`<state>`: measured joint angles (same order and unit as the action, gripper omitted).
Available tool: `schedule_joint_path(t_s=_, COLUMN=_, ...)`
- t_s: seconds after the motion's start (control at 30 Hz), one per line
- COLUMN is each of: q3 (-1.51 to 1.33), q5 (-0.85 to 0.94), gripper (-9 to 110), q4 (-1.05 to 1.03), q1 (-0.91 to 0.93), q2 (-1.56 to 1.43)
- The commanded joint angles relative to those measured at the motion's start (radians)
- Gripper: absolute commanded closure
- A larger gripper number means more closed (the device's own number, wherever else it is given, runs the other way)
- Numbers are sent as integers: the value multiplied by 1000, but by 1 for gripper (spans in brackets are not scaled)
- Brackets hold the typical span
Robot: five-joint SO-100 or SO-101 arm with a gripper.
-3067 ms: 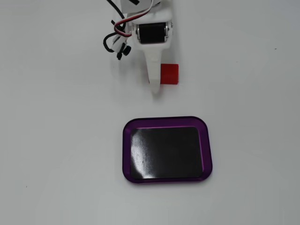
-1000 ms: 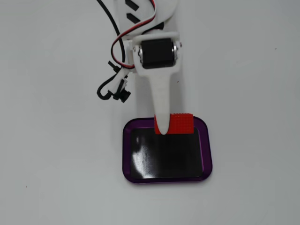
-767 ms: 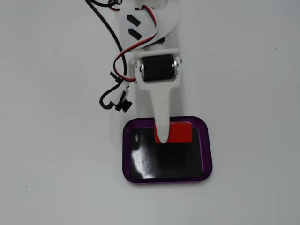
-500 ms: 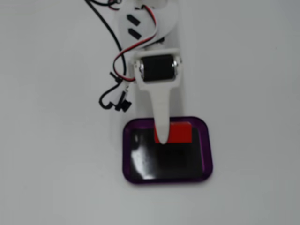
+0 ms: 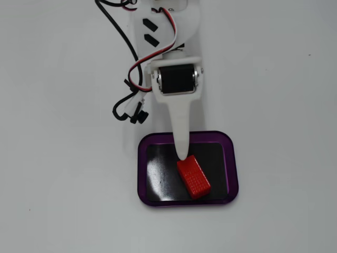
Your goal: Pick up the cube and place it in the box.
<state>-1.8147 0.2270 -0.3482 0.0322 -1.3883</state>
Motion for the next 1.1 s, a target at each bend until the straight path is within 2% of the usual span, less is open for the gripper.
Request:
schedule_joint_path(t_s=0.0, q3=37, q5=6, gripper=88, q4=-6, q1=0, q2=-18)
schedule_joint_path(t_s=0.23, q3=37, q5=5, gripper=87, q4=-74, q1=-11, q2=-124)
schedule_joint_path(t_s=0.57, q3=0, q5=-54, gripper=88, q4=-313, q1=-6, q2=-701)
schedule_joint_path(t_s=0.7, q3=-124, q5=-152, gripper=88, q4=-373, q1=-5, q2=-957)
schedule_joint_path(t_s=1.07, q3=-715, q5=-153, gripper=87, q4=-379, q1=2, q2=-1649)
